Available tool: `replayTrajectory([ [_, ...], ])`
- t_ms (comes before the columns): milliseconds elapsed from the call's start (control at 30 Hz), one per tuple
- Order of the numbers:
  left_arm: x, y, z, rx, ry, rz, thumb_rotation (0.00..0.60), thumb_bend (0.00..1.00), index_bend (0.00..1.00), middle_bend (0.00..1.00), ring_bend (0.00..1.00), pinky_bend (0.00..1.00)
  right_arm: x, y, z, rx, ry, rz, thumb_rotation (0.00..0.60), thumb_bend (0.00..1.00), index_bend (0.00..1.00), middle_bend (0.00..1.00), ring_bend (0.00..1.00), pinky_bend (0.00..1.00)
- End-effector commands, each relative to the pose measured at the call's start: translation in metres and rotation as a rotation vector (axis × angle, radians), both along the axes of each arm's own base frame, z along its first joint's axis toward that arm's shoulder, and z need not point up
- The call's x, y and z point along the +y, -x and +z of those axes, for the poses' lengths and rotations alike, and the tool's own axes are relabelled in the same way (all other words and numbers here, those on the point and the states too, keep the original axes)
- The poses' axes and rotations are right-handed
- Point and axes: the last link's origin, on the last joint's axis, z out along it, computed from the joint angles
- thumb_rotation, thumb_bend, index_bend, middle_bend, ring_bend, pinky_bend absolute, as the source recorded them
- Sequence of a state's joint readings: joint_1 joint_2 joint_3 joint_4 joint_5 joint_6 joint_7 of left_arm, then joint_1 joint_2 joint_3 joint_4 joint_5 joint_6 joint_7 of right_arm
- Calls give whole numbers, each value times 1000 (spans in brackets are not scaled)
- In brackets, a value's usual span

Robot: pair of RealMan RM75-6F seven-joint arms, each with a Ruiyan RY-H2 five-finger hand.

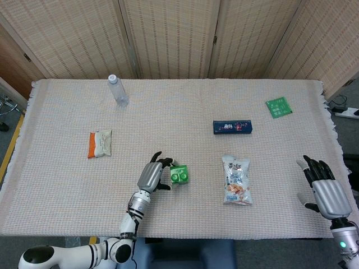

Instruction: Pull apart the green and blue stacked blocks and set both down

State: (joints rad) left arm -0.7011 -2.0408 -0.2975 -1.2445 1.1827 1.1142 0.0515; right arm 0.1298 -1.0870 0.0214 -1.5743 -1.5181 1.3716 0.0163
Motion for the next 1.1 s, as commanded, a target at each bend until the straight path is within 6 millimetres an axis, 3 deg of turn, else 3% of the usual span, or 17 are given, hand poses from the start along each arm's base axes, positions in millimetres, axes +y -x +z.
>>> replayTrajectory([
  [33, -2, 1, 4, -8, -8, 4, 600, 458, 692, 810, 407, 119, 0, 0, -2, 1, -7, 2, 600, 361, 0, 0, 0, 0],
  [467, -29, 4, 38, -115, 69, 29, 600, 470, 718, 840, 416, 123, -7, -5, -22, -94, -136, 53, 600, 361, 0, 0, 0, 0],
  [700, -31, 3, 68, -113, 14, 5, 600, 470, 719, 839, 414, 115, -20, -13, -57, -273, -280, 120, 600, 361, 0, 0, 0, 0],
  [833, -32, 4, 75, -124, -16, 2, 600, 470, 719, 840, 413, 110, -23, -18, -80, -367, -350, 175, 600, 361, 0, 0, 0, 0],
  [1100, -35, 7, 84, -147, -25, 6, 600, 470, 736, 854, 415, 108, -33, -38, -105, -640, -457, 189, 600, 361, 0, 0, 0, 0],
])
